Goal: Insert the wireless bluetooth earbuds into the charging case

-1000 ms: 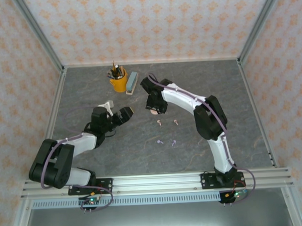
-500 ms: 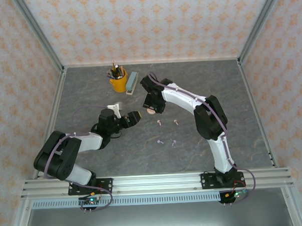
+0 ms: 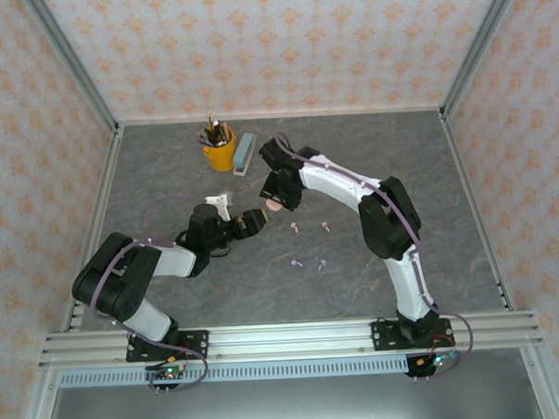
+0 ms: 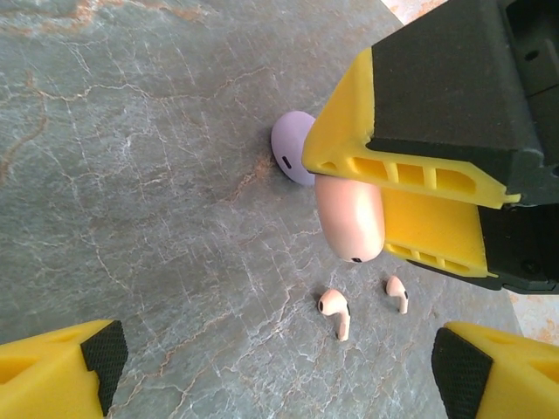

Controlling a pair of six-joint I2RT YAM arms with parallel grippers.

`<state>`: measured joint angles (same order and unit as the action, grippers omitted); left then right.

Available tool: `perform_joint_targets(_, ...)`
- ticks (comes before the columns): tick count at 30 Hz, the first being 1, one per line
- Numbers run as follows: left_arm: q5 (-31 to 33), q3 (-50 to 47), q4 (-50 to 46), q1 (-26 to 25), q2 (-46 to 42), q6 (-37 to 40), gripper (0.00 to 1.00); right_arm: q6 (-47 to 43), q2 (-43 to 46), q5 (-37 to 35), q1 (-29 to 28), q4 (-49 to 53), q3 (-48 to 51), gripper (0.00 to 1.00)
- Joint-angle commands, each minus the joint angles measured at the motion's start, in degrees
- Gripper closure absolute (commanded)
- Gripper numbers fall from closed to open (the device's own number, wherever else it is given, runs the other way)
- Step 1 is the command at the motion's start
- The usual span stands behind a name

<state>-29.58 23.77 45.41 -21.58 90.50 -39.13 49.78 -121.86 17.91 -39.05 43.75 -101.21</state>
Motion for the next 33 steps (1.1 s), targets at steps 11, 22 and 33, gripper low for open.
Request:
perform_joint_targets(11,4.8,1.8,5.0,-2.0,2.4,-0.7,0.1,2.7,1.5,1.9,0.4,-2.6,1.4,0.47)
perform_joint_targets(22,8.4,3.2,8.5,-3.1,5.3,-3.0,0.17,4.1,0.7,3.9,0.4,-4.0,1.2,0.47)
perform_joint_targets(33,9.9,5.7,11.4,-4.1,8.3,-4.4,0.26,4.4,0.5,4.7,0.4,-4.4,1.1,0.47)
